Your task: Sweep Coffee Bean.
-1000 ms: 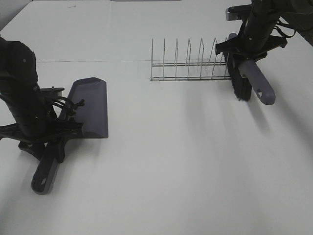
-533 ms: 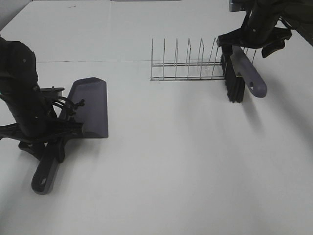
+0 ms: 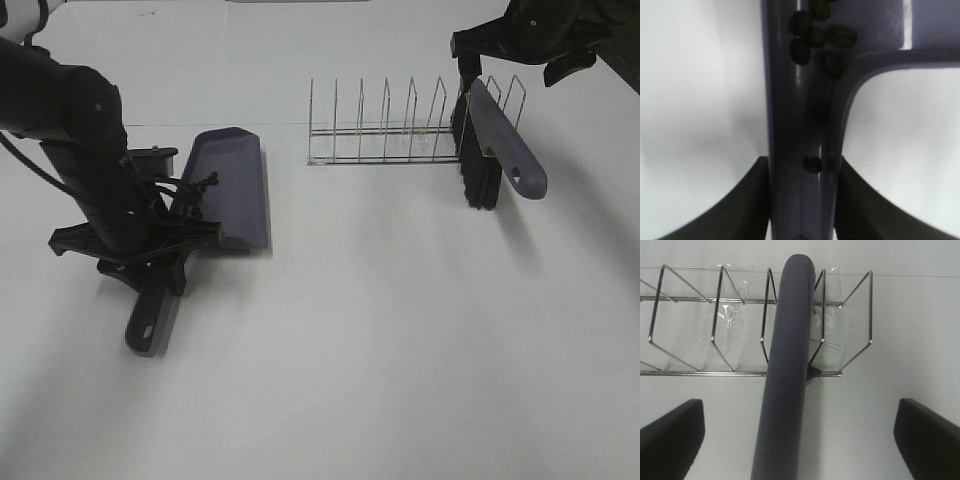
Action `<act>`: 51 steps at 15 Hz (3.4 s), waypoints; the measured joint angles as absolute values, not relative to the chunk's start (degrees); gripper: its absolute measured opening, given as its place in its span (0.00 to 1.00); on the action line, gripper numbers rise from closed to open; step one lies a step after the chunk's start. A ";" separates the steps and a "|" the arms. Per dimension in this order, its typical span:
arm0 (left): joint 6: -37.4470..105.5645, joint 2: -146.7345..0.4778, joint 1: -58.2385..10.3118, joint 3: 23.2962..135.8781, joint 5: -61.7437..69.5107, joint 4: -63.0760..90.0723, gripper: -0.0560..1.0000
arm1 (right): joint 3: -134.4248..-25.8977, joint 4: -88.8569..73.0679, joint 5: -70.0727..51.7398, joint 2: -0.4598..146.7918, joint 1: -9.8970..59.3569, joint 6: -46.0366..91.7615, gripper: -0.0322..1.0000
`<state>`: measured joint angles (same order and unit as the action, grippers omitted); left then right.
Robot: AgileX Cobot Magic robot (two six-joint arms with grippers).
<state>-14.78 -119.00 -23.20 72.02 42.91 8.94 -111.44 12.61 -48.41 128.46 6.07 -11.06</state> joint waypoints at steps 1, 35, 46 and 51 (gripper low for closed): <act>-15.01 -119.00 -23.84 72.19 42.63 9.05 0.35 | -111.44 12.61 -48.59 128.46 6.07 -11.06 0.89; -16.39 -38.16 -24.06 57.58 69.79 -7.79 0.71 | -80.21 3.27 -69.67 97.06 6.07 -3.55 0.88; -9.51 -14.84 -24.06 31.11 62.85 -6.53 0.71 | -38.62 0.00 -66.46 45.09 6.07 -2.01 0.88; -1.26 -14.84 -24.06 29.51 59.99 -0.74 0.71 | -31.28 -0.80 -61.76 17.13 6.07 0.00 0.88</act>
